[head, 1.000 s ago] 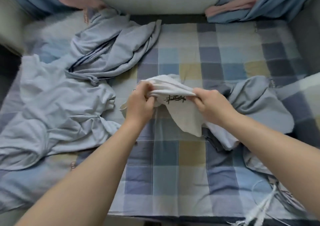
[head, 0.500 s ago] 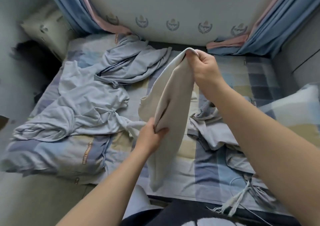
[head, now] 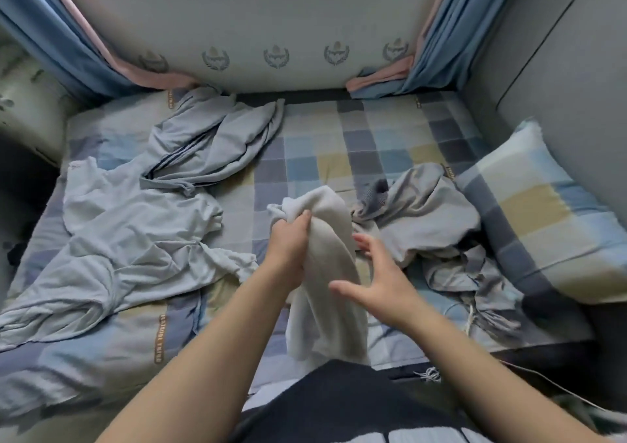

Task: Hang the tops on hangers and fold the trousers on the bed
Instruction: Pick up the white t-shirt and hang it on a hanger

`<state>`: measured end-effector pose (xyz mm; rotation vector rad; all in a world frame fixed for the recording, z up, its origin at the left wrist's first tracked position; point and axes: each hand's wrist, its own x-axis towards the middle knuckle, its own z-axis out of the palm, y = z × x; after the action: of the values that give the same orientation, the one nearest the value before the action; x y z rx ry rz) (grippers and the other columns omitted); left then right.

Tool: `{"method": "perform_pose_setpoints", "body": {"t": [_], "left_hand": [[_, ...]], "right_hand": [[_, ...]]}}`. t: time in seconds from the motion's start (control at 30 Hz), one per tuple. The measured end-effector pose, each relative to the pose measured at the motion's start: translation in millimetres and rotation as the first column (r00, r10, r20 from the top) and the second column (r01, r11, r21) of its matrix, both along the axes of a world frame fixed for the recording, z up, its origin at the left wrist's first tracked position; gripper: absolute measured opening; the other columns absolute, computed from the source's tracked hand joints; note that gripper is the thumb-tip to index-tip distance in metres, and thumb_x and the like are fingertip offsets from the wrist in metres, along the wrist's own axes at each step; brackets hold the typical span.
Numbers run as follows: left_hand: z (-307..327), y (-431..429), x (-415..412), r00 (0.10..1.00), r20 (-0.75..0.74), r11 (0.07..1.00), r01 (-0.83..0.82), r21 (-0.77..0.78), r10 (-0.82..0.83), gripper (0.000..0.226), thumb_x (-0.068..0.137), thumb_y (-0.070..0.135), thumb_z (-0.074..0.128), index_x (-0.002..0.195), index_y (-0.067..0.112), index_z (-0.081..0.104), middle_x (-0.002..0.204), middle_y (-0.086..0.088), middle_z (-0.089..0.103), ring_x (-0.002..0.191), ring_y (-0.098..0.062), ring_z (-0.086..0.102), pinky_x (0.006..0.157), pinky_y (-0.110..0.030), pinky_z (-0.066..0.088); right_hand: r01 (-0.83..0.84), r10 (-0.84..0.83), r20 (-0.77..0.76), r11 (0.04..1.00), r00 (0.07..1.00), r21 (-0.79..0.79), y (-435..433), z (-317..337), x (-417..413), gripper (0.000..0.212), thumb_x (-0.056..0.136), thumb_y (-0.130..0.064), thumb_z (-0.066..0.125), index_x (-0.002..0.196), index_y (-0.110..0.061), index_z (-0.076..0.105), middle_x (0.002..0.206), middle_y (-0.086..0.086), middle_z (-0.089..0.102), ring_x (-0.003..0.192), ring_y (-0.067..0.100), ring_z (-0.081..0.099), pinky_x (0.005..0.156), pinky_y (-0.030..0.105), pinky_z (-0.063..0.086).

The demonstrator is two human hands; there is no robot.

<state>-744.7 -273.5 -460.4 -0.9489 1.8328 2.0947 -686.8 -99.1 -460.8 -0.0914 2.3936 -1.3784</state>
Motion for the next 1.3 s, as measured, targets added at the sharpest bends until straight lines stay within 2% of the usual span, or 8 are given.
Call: {"method": "perform_pose_setpoints", "body": {"t": [0.07, 0.23, 0.33, 0.53, 0.77, 0.9, 1.1, 1.3], "left_hand": [[7.3, -3.6, -2.3, 0.999, 0.042, 0.993, 0.021, 0.114, -0.026, 0.035, 0.098, 0.038, 0.060, 0.123, 0.016, 0.051, 0.106, -0.007, 0.063, 0.093, -0.021, 0.064, 0.065, -0.033, 0.050], [23.6, -32.6, 1.3, 0.968, -0.148, 0.931, 0.236, 0.280, -0.201, 0.013, 0.097, 0.029, 0.065, 0.098, 0.016, 0.064, 0.097, -0.006, 0.066, 0.089, -0.019, 0.066, 0.065, -0.033, 0.051], [20.4, -66.1, 7.9, 0.819, -0.342, 0.868, 0.496, 0.019, -0.461, 0.027, 0.080, 0.048, 0.075, 0.098, 0.027, 0.074, 0.097, 0.006, 0.069, 0.087, -0.010, 0.063, 0.075, -0.025, 0.051], [-16.4, -106.7, 45.8, 0.512, -0.222, 0.558, 0.754, -0.345, -0.830, 0.063, 0.069, 0.056, 0.085, 0.125, 0.046, 0.057, 0.113, 0.023, 0.067, 0.105, -0.001, 0.065, 0.083, -0.028, 0.056], [-2.6, -107.8, 53.1, 0.648, -0.381, 0.750, 0.526, -0.401, -0.659, 0.012, 0.090, 0.038, 0.058, 0.088, 0.046, 0.068, 0.087, 0.025, 0.070, 0.081, 0.005, 0.062, 0.069, -0.015, 0.048], [13.3, -95.8, 42.8, 0.780, -0.408, 0.880, 0.427, -0.207, -0.475, 0.015, 0.095, 0.029, 0.056, 0.089, 0.021, 0.068, 0.077, 0.015, 0.069, 0.070, 0.002, 0.061, 0.061, -0.011, 0.048], [22.7, -86.1, 41.4, 0.942, -0.178, 0.944, 0.308, 0.117, -0.285, 0.009, 0.099, 0.017, 0.061, 0.091, 0.014, 0.064, 0.082, -0.009, 0.064, 0.074, -0.021, 0.063, 0.068, -0.032, 0.050], [43.2, -95.5, 41.0, 0.952, -0.138, 0.937, 0.295, 0.185, -0.273, 0.011, 0.098, 0.018, 0.062, 0.094, 0.008, 0.062, 0.066, -0.008, 0.065, 0.052, -0.016, 0.067, 0.044, -0.026, 0.051]], "right_hand": [[0.052, -0.056, 0.040, 0.994, 0.998, 0.096, -22.8, -18.7, 19.9, 0.098, 0.058, -0.067, 0.074, 0.143, -0.041, 0.032, 0.139, -0.013, 0.042, 0.129, 0.009, 0.041, 0.106, 0.033, 0.040], [0.316, -0.321, -0.066, 0.946, 0.945, -0.077, -46.6, -29.0, 5.6, 0.014, 0.092, -0.016, 0.066, 0.106, -0.020, 0.067, 0.095, -0.001, 0.073, 0.095, 0.020, 0.068, 0.079, 0.039, 0.053], [0.450, -0.468, 0.021, 0.835, 0.883, -0.317, -50.2, -5.9, -6.5, 0.016, 0.098, -0.008, 0.059, 0.092, -0.017, 0.071, 0.082, -0.007, 0.073, 0.078, 0.006, 0.065, 0.068, 0.026, 0.053], [0.570, -0.559, 0.252, 0.521, 0.790, -0.635, -65.6, 46.8, -21.1, 0.017, 0.102, -0.019, 0.058, 0.105, -0.012, 0.072, 0.092, 0.008, 0.077, 0.084, 0.021, 0.075, 0.067, 0.030, 0.060], [0.721, -0.730, 0.197, 0.524, 0.654, -0.453, -52.4, 49.1, -34.1, 0.039, 0.100, -0.022, 0.061, 0.136, -0.009, 0.056, 0.127, 0.011, 0.066, 0.112, 0.025, 0.066, 0.089, 0.039, 0.057], [0.597, -0.621, -0.168, 0.783, 0.765, -0.174, -55.5, 31.4, 5.5, 0.049, 0.095, -0.024, 0.069, 0.139, -0.025, 0.049, 0.136, -0.009, 0.049, 0.127, 0.010, 0.046, 0.105, 0.030, 0.040], [0.301, -0.304, -0.002, 0.945, 0.953, -0.128, -120.4, -16.4, 81.0, 0.089, 0.067, -0.056, 0.082, 0.142, -0.036, 0.039, 0.139, -0.011, 0.048, 0.128, 0.005, 0.046, 0.102, 0.030, 0.044], [0.510, -0.499, -0.226, 0.860, 0.836, -0.014, -129.7, -33.8, 58.4, 0.013, 0.097, -0.024, 0.061, 0.086, -0.024, 0.053, 0.066, -0.011, 0.057, 0.069, 0.020, 0.057, 0.064, 0.042, 0.045]]}}
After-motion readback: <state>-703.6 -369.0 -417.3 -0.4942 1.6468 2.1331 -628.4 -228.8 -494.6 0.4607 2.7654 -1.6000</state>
